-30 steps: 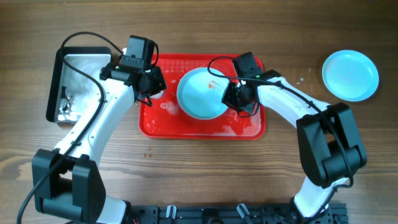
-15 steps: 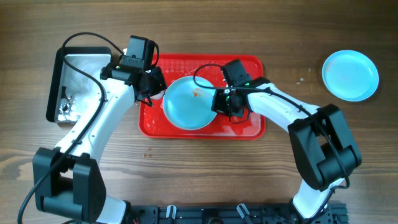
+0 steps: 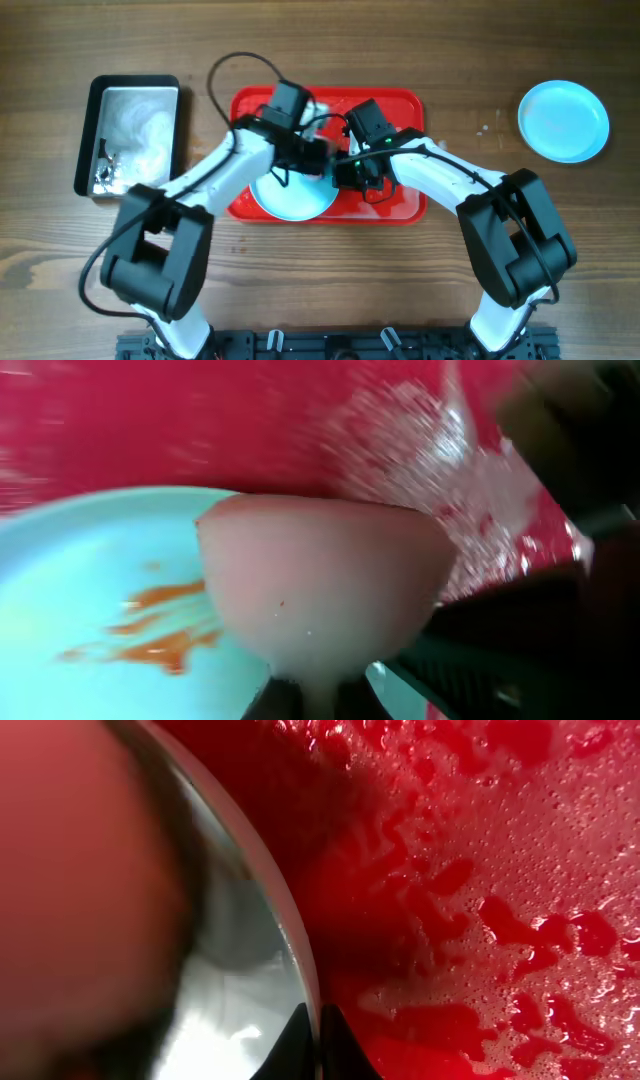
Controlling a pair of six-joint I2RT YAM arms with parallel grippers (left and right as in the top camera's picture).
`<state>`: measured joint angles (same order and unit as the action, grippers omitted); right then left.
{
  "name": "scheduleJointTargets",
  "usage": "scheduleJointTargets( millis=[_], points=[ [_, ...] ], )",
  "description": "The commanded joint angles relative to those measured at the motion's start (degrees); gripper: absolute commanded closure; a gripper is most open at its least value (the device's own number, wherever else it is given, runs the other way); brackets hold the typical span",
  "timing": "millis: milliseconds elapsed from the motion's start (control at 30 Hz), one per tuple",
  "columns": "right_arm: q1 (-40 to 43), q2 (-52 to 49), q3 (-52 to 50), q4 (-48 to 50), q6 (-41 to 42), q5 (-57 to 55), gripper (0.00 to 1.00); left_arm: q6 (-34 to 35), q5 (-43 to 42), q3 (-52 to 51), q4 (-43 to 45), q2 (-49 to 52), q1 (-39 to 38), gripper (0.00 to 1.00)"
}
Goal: Clean dirty plates on tray and stack at the side
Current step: 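Scrub the tilted plate with the sponge in the left gripper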
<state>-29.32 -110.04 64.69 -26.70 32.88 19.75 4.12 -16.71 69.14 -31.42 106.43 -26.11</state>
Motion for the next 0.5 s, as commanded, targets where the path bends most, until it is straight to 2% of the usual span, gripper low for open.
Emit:
scheduleJointTargets(
  millis=[0, 167, 300, 467],
  points=[
    [-0.63, -1.14, 0.68, 0.04, -1.2, 1.77, 0.96, -5.18, 0.55, -0.48, -1.31, 0.66, -3.65, 0.96],
    [-0.63, -1.14, 0.68, 0.07, -1.2, 1.77, 0.96, -4.7, 1.84, -0.48, -3.28, 3.98, -3.23, 0.96],
    [-0.63, -1.14, 0.68, 0.04, -1.18, 1.77, 0.96, -1.46, 7.74, -0.48, -3.45, 7.52, -3.06, 0.96],
    [-0.63, -1.14, 0.68, -0.07, -1.18, 1.77, 0.96, 1.11, 10.84, -0.48, -6.49, 7.8, 2.84, 0.96]
  ],
)
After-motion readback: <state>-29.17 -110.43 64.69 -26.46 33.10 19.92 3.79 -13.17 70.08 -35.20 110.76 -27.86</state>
